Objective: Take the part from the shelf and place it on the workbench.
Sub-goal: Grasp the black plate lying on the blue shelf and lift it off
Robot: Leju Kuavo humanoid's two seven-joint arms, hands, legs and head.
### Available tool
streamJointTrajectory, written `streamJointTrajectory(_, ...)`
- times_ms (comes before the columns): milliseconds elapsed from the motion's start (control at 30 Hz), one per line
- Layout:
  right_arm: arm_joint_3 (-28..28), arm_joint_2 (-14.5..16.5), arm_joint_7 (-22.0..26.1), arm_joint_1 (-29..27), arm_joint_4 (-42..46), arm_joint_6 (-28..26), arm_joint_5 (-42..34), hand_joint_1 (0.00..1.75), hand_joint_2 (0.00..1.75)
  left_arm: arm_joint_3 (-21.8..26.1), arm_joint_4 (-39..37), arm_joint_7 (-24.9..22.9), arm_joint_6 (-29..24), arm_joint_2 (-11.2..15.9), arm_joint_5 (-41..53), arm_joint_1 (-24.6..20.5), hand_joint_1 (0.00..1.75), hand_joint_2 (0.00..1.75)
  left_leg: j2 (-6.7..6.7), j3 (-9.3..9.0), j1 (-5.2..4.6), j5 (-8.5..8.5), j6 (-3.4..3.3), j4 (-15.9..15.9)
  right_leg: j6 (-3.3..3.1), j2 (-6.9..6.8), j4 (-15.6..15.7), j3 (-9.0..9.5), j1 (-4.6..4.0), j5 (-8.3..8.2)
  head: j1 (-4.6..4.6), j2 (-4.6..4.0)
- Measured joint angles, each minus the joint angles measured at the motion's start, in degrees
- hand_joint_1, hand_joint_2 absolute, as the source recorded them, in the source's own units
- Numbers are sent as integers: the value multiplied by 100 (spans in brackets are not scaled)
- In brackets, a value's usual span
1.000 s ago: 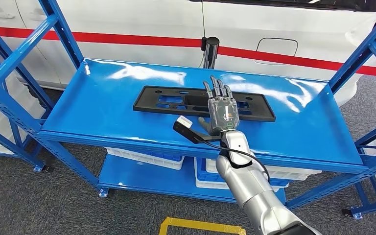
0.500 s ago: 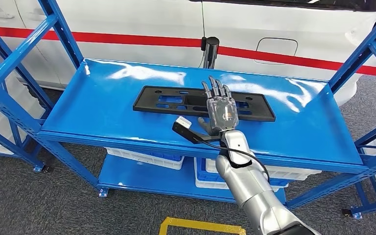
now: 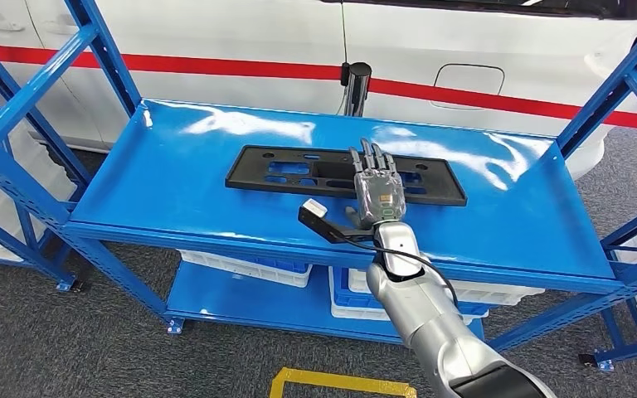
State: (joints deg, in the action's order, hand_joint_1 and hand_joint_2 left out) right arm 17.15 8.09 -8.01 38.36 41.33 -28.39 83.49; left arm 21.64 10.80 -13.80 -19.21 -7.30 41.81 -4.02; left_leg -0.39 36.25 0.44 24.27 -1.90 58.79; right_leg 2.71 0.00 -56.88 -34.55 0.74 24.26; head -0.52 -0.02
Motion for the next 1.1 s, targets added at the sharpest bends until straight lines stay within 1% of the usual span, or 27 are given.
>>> streamJointTrajectory(33, -9, 0, -40, 33, -96, -18, 28, 9, 175, 1, 0, -13, 0, 0, 8, -1, 0, 0, 0, 0, 0, 0, 0, 0, 0, 0, 0, 0, 0, 0, 1, 1)
streamJointTrajectory(167, -75, -4, -198, 143, -398, -124, 122, 154, 175, 5, 0, -56, 6, 0, 44, -5, 0, 0, -1, 0, 0, 0, 0, 0, -1, 0, 0, -1, 0, 1, 0, 0)
streamJointTrajectory(200, -103, -8, -224, 153, -452, -157, 137, 159, 175, 6, 0, -60, 9, 0, 59, -6, 0, 0, -1, 0, 0, 0, 0, 0, -1, 0, 0, -1, 0, 1, 1, 0)
streamJointTrajectory(433, -253, -51, -248, 156, -658, -272, 149, 159, 175, 21, -1, -61, 16, 0, 89, -9, 0, 0, 1, 0, 0, 0, 0, 0, -1, 0, 0, -1, 0, 1, 0, 0)
streamJointTrajectory(533, -272, -61, -241, 157, -697, -300, 148, 164, 175, 22, 0, -61, 21, 1, 93, -10, 0, 0, 1, 0, 0, 0, 0, 0, 0, 0, 0, -1, 0, 0, 0, 0)
streamJointTrajectory(633, -298, -63, -185, 153, -715, -373, 143, 168, 175, 23, 0, -59, 16, 2, 101, -10, 0, 0, 1, 0, 0, 0, 0, 0, 0, 0, 0, -2, 0, 1, 0, 0)
streamJointTrajectory(833, -376, -38, -35, 114, -690, -467, 154, 168, 175, 37, 0, 47, -111, 2, 138, -14, 0, 0, 1, 0, 0, 0, 0, 0, 0, 0, 0, -1, 0, 1, 0, 1)
streamJointTrajectory(900, -413, -14, 53, 78, -618, -470, 132, 170, 175, 81, 0, 281, -237, 2, 105, -14, 0, 0, 1, 0, 0, 0, 0, 0, 0, 0, 0, -1, 0, 1, 0, 0)
streamJointTrajectory(1033, -461, 46, 384, -57, -350, -474, -52, 169, 175, 324, 0, 1257, -395, 2, -225, -16, 0, 0, 1, 0, 0, 0, 0, 0, 0, 0, 0, -1, -1, 0, 1, 0)
streamJointTrajectory(1100, -474, 87, 506, -120, -173, -480, -130, 170, 175, 485, 0, 1566, -426, -2, -388, -20, 0, 0, 3, 1, 0, 0, 0, 0, 0, 0, 0, -2, -1, 0, -1, 0)
